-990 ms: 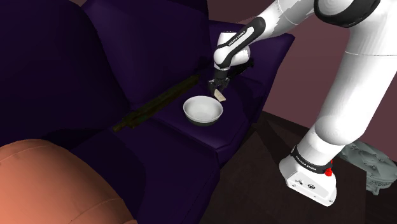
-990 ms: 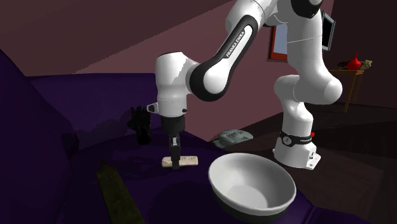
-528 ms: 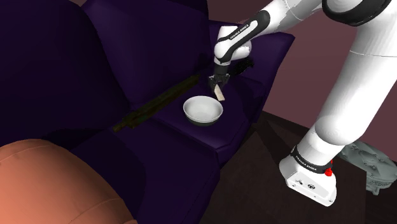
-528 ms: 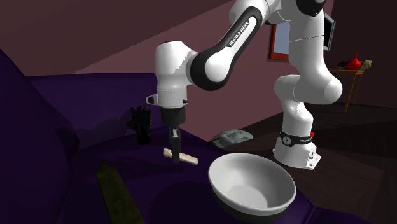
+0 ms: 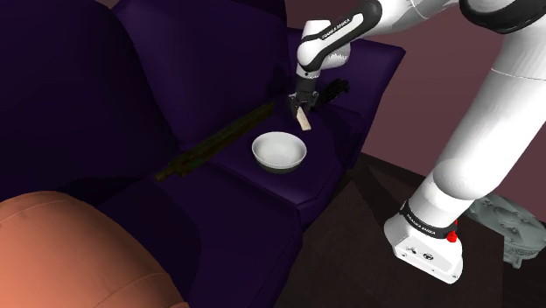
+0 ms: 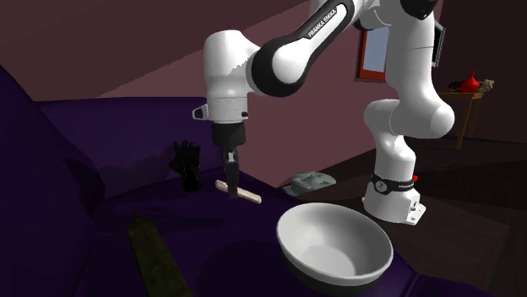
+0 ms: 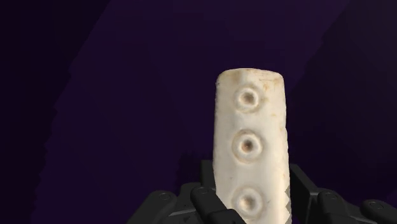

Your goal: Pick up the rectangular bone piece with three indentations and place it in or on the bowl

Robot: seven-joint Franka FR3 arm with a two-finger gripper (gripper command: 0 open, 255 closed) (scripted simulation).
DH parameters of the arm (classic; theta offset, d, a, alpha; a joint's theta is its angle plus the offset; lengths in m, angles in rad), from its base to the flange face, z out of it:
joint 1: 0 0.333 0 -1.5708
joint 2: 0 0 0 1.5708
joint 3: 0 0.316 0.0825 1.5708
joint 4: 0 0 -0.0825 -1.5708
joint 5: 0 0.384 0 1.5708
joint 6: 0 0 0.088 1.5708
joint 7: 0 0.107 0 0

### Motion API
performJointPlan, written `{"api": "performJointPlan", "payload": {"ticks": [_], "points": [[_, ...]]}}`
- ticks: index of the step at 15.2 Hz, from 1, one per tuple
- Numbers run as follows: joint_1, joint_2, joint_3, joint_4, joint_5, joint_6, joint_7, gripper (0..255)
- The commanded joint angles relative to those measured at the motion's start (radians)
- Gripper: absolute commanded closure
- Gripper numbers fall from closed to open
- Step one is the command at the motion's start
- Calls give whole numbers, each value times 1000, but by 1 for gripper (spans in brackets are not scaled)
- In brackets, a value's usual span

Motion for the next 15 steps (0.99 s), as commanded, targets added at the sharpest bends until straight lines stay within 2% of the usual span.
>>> {"api": "performJointPlan", "payload": {"ticks": [1, 15], "points": [[1, -14, 1, 11, -2, -25, 4, 255], [1, -97, 0, 105, -11, -202, 14, 255]]}}
